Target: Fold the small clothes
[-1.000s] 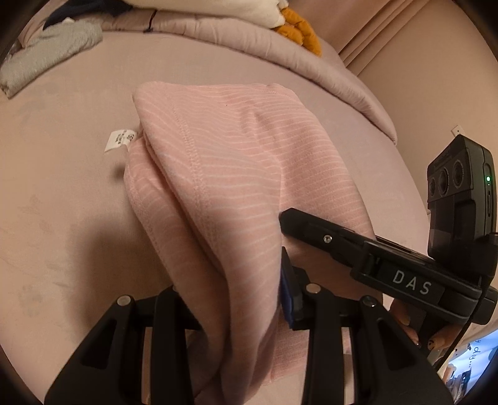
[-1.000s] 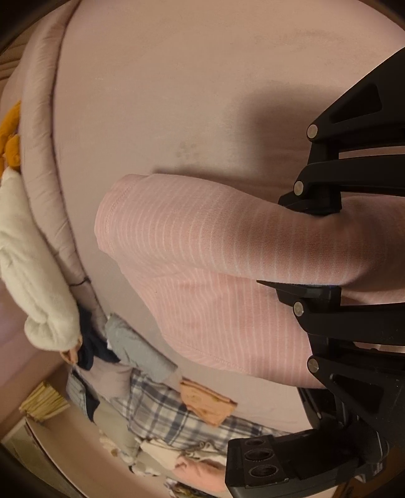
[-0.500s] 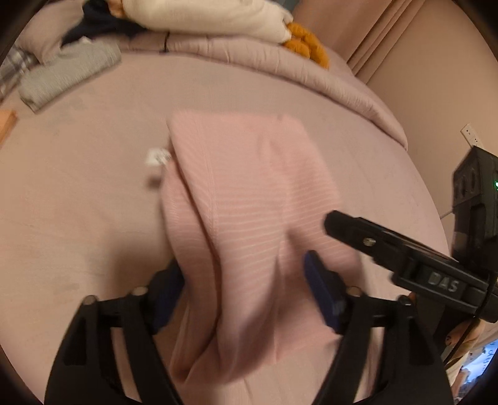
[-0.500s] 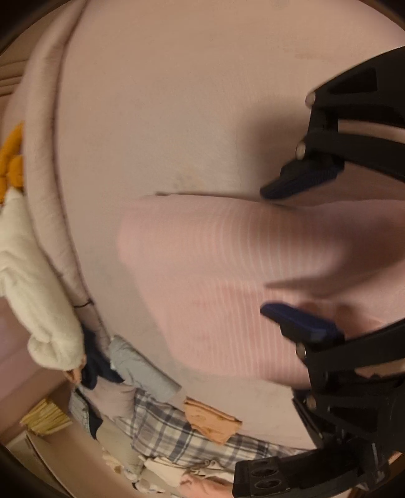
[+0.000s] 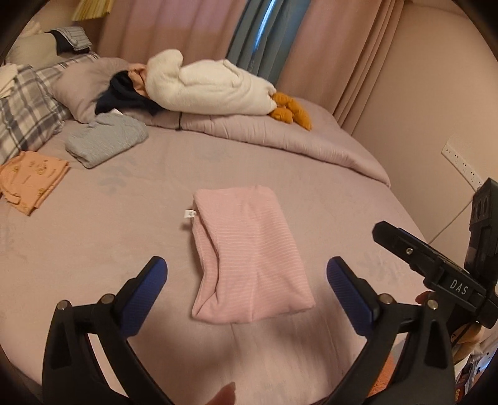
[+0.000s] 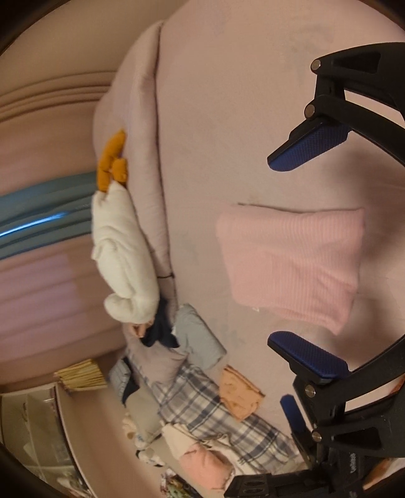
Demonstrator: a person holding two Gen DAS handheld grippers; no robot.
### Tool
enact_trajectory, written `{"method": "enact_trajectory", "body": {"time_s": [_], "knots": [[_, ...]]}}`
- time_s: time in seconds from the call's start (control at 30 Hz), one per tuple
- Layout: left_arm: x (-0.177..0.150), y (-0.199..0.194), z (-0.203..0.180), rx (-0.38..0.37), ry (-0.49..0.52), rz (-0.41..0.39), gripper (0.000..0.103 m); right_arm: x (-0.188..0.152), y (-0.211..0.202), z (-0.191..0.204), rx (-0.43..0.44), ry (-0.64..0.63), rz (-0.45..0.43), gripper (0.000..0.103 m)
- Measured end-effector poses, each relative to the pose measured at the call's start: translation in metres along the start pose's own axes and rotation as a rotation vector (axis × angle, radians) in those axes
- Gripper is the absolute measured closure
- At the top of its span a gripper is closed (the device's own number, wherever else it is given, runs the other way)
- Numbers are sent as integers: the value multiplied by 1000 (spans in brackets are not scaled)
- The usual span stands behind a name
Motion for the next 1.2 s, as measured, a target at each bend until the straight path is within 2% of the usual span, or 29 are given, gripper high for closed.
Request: {"method": "enact_trajectory", "body": {"time_s": [0.1,0.23,0.37,0.6,0.83,1.2], "knots": [[-9,-10,-3,5,7,-1,1,-7,-6,2,-14,10,-4,1],[-24,-14,0,47,14,7,1,-23,-11,3,-55,11,10,1],[-38,-15,4,43,3,31,1,-36,-6,2,-94,25,41,1],[-58,-19,9,66,8,61,1,-57,-7,15,-71,-18,95,1],[-66,-23,14,57,-5,77,1,-64,-8,21,-98,-47,109,1],[-71,-30,22,89,7,79,1,-65,-13,21,-108,-42,96,1]]}}
Point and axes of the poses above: each gripper's, at about its wrist camera, not at the fingertips, and y roughly the way its jaws point, z to its left, x to its top, the point moved 7 cm from there along y, roughly the way its jaws point, and after that the axes turned 2 degrees about y, right-handed, at the moved point
